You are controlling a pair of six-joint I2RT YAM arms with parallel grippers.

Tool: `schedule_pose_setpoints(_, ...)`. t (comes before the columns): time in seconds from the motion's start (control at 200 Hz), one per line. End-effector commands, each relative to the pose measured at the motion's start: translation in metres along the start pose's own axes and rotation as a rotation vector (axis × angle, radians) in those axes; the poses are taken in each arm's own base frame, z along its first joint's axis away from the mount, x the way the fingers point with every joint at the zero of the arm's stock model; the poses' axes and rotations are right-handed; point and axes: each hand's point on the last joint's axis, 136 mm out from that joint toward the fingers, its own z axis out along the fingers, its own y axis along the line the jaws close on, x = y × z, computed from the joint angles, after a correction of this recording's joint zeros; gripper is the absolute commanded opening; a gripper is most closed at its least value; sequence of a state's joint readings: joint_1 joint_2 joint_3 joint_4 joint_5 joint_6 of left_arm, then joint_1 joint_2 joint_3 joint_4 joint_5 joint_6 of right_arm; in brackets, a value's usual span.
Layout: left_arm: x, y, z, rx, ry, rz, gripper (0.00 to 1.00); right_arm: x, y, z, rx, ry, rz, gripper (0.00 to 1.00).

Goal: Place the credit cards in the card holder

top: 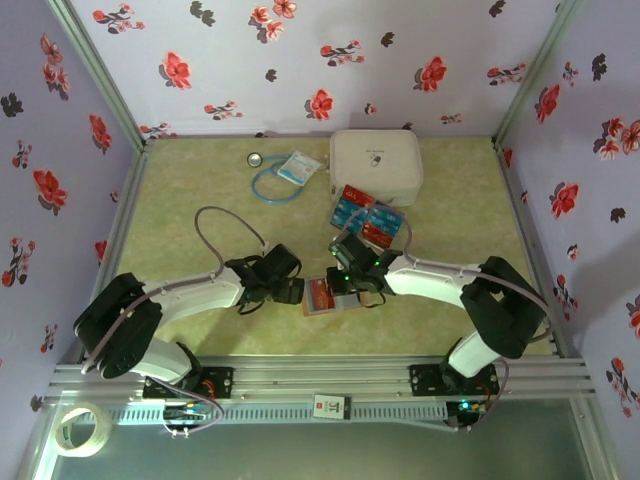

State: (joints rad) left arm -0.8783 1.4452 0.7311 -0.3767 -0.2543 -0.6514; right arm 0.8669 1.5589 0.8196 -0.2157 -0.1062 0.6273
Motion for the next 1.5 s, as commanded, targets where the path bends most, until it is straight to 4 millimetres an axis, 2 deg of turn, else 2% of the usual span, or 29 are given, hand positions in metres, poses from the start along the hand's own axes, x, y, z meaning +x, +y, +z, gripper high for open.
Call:
schedule_pose_setpoints(0.0, 0.009, 0.007, 0.007, -0.029, 0.031, -0.011, 1.0, 0.01, -0.013, 0.008, 0.05, 0.024, -0.015, 0.04)
schedule_pose_setpoints(0.405, 0.02, 0.009, 0.023, -0.055, 0.072, 0.013, 1.0, 0.016, -0.013, 0.02, 0.041, 0.057, -0.01, 0.03)
schedule_pose_setpoints(0.65, 0.023, 0.011, 0.028, -0.063, 0.083, 0.02, 1.0, 0.016, -0.006, 0.023, 0.009, 0.065, 0.001, 0.03)
schedule_pose_setpoints(1.26, 0.028, 0.013, 0.029, -0.061, 0.087, 0.02, 1.0, 0.017, 0.02, 0.034, -0.032, 0.088, -0.021, 0.02)
schedule_pose_setpoints(1.49, 0.023, 0.017, 0.023, -0.063, 0.073, 0.017, 1.0, 0.019, 0.023, 0.034, -0.034, 0.095, -0.026, 0.02)
